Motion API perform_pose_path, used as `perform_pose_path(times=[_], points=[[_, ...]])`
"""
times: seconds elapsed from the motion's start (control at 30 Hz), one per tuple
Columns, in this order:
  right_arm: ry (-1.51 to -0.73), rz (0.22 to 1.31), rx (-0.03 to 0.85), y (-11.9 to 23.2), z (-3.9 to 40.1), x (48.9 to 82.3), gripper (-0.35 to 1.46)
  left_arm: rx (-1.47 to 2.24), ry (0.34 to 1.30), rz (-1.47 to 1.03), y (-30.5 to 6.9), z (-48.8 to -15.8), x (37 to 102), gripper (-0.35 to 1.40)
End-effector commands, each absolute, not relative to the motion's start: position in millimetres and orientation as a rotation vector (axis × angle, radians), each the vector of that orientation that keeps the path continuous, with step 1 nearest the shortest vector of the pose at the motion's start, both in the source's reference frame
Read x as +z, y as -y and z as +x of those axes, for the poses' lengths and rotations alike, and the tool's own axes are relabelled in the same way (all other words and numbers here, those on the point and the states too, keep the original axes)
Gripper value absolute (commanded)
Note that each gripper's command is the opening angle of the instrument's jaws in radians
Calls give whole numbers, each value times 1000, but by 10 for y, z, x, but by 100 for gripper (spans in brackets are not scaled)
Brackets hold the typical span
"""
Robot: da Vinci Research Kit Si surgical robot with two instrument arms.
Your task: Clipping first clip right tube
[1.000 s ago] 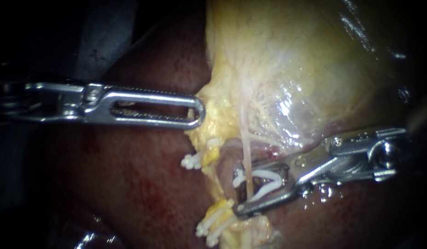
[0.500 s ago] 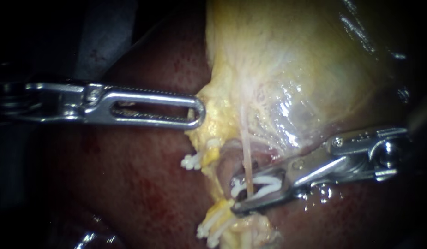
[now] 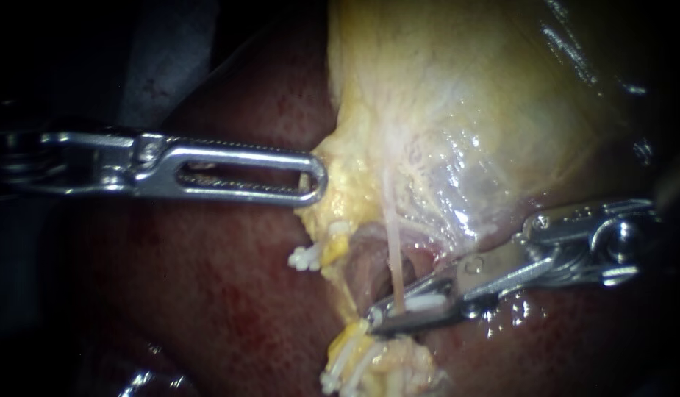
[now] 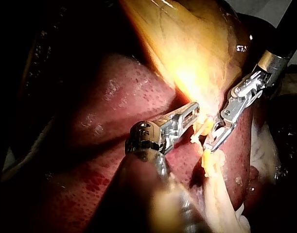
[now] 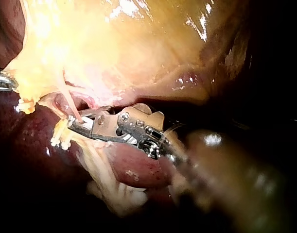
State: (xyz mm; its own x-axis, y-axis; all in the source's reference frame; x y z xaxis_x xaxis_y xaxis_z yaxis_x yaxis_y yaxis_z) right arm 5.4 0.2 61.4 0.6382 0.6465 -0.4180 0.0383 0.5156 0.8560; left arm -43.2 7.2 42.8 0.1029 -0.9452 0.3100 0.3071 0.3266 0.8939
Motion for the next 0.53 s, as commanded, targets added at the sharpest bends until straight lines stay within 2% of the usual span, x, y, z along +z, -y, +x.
perform_pose_path(times=[0.03, 0.53], points=[[-824, 961, 429, -2, 54, 615, -33, -1069, 1072, 760, -72, -432, 428, -35], [-817, 968, 445, -2, 54, 615, -34, -1069, 1072, 760, -72, -432, 428, -35]])
